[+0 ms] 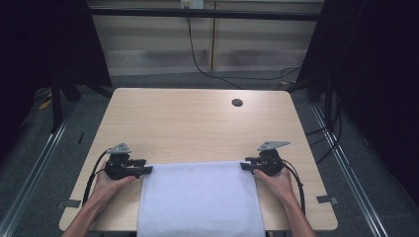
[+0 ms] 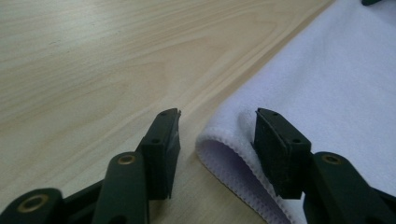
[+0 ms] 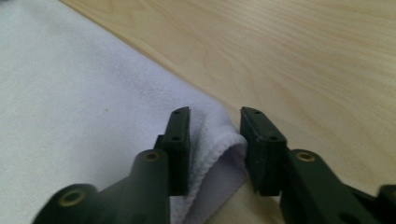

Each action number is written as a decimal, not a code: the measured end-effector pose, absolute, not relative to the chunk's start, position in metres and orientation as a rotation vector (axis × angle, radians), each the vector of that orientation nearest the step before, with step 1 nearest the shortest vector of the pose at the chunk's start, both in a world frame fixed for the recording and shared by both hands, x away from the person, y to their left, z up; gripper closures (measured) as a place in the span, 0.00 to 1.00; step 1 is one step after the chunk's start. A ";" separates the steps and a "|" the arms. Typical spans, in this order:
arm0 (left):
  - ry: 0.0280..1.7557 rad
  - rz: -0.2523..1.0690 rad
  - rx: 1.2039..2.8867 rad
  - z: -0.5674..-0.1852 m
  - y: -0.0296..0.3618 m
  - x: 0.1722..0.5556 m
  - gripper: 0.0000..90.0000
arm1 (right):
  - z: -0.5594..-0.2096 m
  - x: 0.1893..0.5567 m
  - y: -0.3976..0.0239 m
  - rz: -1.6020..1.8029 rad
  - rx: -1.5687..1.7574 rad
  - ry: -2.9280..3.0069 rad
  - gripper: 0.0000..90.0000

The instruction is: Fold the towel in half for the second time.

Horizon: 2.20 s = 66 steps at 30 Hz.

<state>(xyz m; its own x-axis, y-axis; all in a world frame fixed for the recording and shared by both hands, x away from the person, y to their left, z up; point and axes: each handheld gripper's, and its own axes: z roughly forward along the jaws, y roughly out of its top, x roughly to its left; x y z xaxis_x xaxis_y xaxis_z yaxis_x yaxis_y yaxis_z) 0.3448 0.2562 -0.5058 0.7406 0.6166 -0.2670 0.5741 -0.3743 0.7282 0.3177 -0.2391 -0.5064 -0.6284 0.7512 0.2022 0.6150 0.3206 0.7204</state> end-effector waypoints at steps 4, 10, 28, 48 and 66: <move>0.833 0.053 2.101 -0.507 0.253 0.342 0.80 | -0.508 0.315 -0.240 1.228 1.260 2.426 0.90; 0.846 0.017 2.062 -0.505 0.254 0.344 0.94 | -0.505 0.313 -0.240 1.248 1.254 2.425 0.95; 0.865 0.082 1.841 -0.457 0.255 0.378 0.95 | -0.451 0.332 -0.253 1.460 1.249 2.177 0.95; 0.829 0.206 1.779 -0.396 0.249 0.418 0.95 | -0.389 0.377 -0.255 1.474 1.168 2.091 0.96; 0.723 0.239 1.812 -0.400 0.256 0.365 0.96 | -0.391 0.327 -0.266 1.547 1.054 2.125 0.96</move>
<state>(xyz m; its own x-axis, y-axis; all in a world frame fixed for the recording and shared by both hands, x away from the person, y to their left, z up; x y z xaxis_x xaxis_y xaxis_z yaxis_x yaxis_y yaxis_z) 0.3646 0.2561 -0.4002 0.7920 0.5819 -0.1847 0.3577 -0.1971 0.9128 0.3272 -0.2664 -0.3907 -0.6820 0.7118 0.1683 0.3790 0.1471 0.9136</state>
